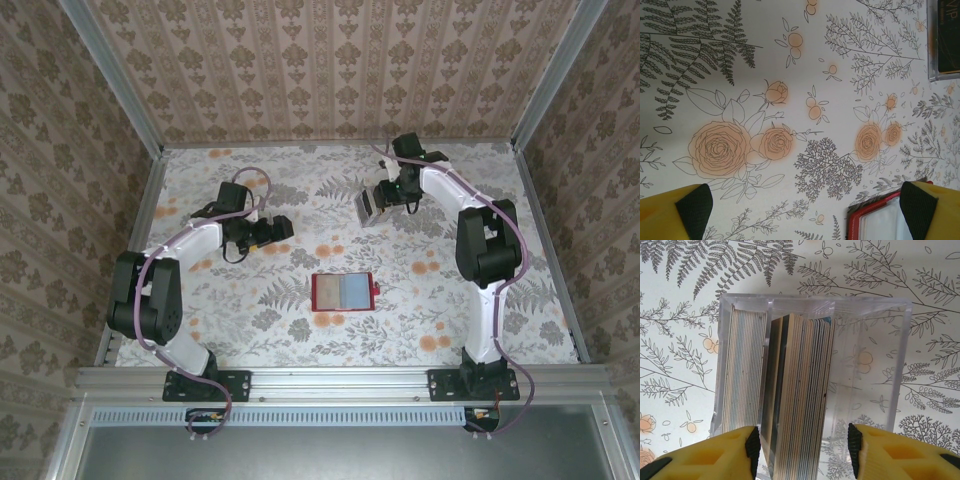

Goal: Put the credit cards into the card holder

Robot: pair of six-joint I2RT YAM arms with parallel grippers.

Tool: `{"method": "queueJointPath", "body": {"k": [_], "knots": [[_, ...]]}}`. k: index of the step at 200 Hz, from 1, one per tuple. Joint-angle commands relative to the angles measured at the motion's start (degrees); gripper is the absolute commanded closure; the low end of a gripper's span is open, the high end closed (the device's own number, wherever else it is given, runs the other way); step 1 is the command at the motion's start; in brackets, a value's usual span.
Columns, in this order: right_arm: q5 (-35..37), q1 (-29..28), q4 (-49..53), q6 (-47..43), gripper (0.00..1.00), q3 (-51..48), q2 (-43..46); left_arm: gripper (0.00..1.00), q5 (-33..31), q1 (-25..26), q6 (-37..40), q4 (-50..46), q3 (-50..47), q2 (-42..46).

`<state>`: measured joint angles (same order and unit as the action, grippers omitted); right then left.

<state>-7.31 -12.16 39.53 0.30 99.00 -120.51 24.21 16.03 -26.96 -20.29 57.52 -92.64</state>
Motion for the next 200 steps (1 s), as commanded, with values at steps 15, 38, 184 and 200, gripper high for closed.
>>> {"method": "queueJointPath", "body": {"k": [15,38,184,200], "knots": [[0.2,0.2,2.4,-2.2,0.46,1.7,-0.2,0.0,0.4,0.1,0.2,0.0,0.4,-0.2],[2.3,-0.1,4.2,-3.6,0.44,3.0,-1.8,0.0,0.4,0.1,-0.1,0.5,0.0,-0.3],[22.9,-4.2,2.6,-4.8,0.54,3.2,-2.8,0.0,0.5,0.8,-0.9,2.8,0.2,-2.1],[22.7,-4.4,1.8,-5.3,0.55,3.2,-1.9,0.0,0.6,0.9,-1.0,3.0,0.2,-2.2]]}}
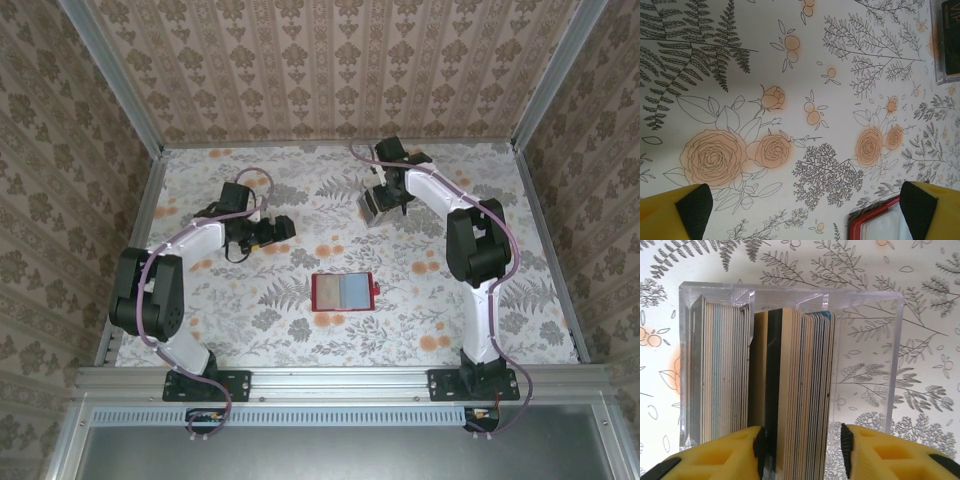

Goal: Put the credit cards into the card holder

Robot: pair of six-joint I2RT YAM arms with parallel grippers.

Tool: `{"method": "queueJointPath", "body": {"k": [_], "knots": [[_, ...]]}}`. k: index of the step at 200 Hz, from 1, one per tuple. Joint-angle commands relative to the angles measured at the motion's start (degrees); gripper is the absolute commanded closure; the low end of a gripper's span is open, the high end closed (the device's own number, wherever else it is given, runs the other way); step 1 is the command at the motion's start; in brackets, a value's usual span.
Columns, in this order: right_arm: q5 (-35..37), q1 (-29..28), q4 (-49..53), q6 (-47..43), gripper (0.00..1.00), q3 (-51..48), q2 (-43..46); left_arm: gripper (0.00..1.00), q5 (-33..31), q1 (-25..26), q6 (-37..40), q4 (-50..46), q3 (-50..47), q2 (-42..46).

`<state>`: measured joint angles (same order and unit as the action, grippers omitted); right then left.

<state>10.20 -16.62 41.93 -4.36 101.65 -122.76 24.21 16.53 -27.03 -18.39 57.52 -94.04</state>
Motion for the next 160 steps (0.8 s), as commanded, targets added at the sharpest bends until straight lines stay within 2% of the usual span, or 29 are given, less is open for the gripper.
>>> {"method": "queueJointPath", "body": {"k": [1,64,133,160], "knots": [[5.1,0.1,-0.6,-0.7,0.55,0.5,0.4,0.0,0.5,0.4,-0.9,1.1,0.2,-0.7],[8.0,-0.4,-1.1,-2.5,0.59,0.3,1.1,0.0,0.6,0.7,-1.4,1.7,-0.2,-1.2],[10.8,-1.5,-2.0,-4.3,0.66,-0.8,2.1,0.0,0.6,1.2,-1.4,1.7,0.1,-2.1],[11.3,-1.7,-2.1,-5.0,0.73,-1.1,2.5,0.0,0.7,1.3,-1.5,1.8,0.1,-2.4]]}}
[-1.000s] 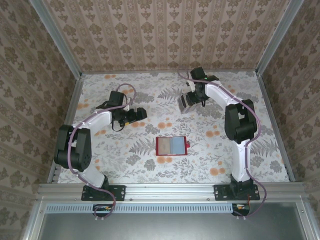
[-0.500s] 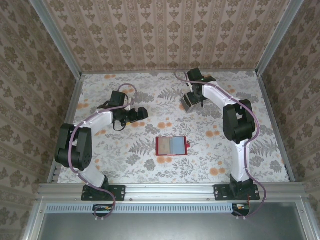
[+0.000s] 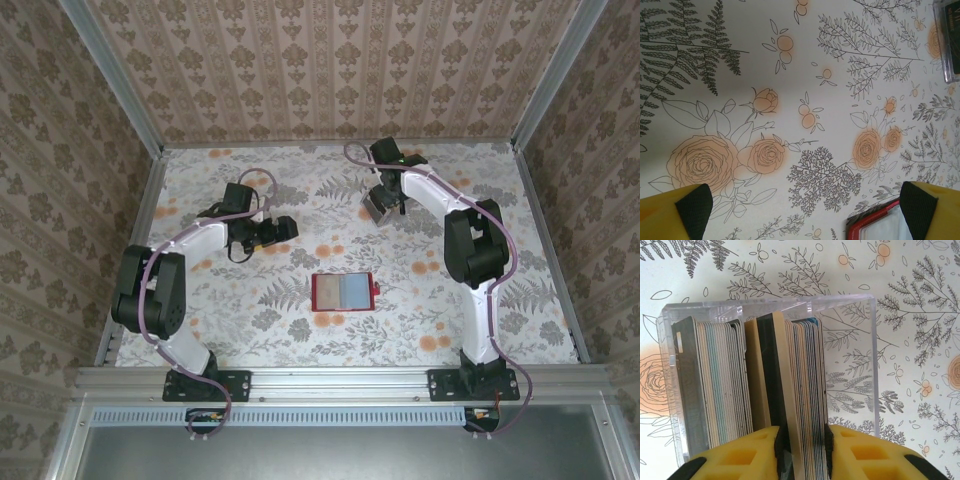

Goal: Put the credit cards into the card holder

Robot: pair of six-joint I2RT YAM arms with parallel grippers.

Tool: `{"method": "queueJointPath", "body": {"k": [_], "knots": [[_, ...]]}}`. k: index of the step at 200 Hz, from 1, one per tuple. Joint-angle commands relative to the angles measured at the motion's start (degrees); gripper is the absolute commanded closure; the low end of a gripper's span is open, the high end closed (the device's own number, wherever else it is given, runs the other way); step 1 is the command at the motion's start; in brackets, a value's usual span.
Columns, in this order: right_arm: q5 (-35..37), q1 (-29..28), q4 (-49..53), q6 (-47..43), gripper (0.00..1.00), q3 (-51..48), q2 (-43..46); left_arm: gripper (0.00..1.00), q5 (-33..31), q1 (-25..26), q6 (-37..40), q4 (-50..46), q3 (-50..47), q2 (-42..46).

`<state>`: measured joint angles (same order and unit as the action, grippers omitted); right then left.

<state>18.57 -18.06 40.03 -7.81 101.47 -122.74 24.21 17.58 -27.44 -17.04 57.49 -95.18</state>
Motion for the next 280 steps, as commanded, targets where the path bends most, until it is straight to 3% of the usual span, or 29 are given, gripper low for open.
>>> {"method": "queueJointPath", "body": {"k": [1,27,96,136,194,250,280], "knots": [[2.9,-0.2,-0.2,-1.6,0.73,-0.9,2.5,0.0,0.7,0.2,-1.0,0.4,0.1,-1.3],[2.8,-0.3,0.0,-1.8,0.82,-0.9,2.6,0.0,0.9,0.3,-1.0,0.5,0.4,-1.6],[2.1,-0.2,0.5,-2.0,0.92,-0.7,3.7,0.0,1.2,0.3,-0.7,0.0,0.6,-1.7],[-3.2,0.1,2.7,-0.1,0.97,0.7,7.1,0.0,0.8,0.3,-0.1,-1.0,0.4,-0.8],[-22.4,2.4,4.2,7.6,1.0,-3.6,14.9,0.0,4.6,0.3,1.8,-1.0,-0.5,0.9],[-46.2,2.1,-11.9,23.5,1.0,-33.4,36.8,0.0,7.7,2.0,7.6,-6.1,-1.0,5.0],[-59.5,0.3,-23.1,32.7,1.0,-49.1,42.2,0.0,10.0,4.9,11.9,-8.9,-2.3,6.2]]}}
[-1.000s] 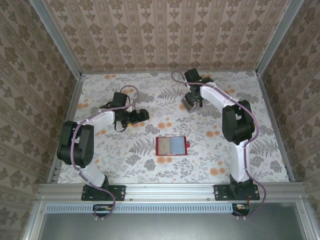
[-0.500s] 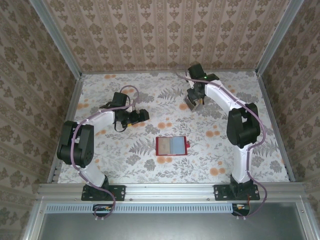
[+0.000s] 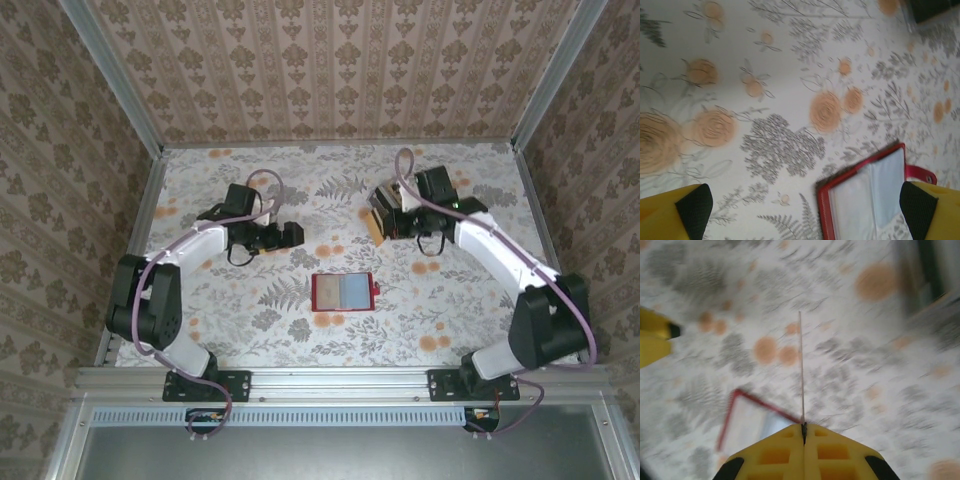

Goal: Put the credit cards into the card holder

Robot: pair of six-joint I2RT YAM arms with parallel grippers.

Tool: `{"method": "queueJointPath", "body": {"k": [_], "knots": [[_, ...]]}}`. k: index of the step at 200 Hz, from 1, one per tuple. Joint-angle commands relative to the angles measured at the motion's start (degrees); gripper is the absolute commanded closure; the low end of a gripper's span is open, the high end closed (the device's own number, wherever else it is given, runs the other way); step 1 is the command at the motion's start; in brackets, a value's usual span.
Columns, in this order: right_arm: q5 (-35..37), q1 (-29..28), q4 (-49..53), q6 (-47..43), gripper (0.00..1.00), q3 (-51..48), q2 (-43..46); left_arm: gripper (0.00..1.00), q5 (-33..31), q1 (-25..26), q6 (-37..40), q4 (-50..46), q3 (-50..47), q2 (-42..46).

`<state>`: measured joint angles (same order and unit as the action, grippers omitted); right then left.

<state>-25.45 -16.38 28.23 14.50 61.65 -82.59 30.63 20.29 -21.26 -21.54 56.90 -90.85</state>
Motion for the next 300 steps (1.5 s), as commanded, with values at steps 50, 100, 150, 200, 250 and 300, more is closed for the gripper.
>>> {"method": "queueJointPath", "body": {"k": [50,100,150,200,250,300], "knots": [[-23.6,-1.9,-20.6,13.8,1.0,-23.2,0.8,0.0,1.8,8.4,7.9,-6.2,-5.1,2.8],[-26.7,-1.9,-24.3,13.9,1.0,-25.5,-2.9,0.11,-0.3,10.4,9.7,-7.0,-8.6,1.7],[-28.2,-2.0,-22.3,11.1,1.0,-23.6,-8.3,0.13,-3.9,13.0,7.9,-5.1,-9.4,1.0],[-28.2,-2.0,-20.0,9.0,1.0,-21.8,-11.0,0.19,-5.4,15.6,7.1,-3.8,-9.2,-0.9],[-26.3,-2.0,-19.3,8.9,1.0,-21.2,-12.6,0.37,-5.2,16.0,6.5,-2.6,-10.4,-1.4],[-27.2,-2.2,-28.1,14.9,1.0,-23.6,-14.7,0.41,-4.6,16.3,6.5,-1.7,-11.0,-2.0]]}}
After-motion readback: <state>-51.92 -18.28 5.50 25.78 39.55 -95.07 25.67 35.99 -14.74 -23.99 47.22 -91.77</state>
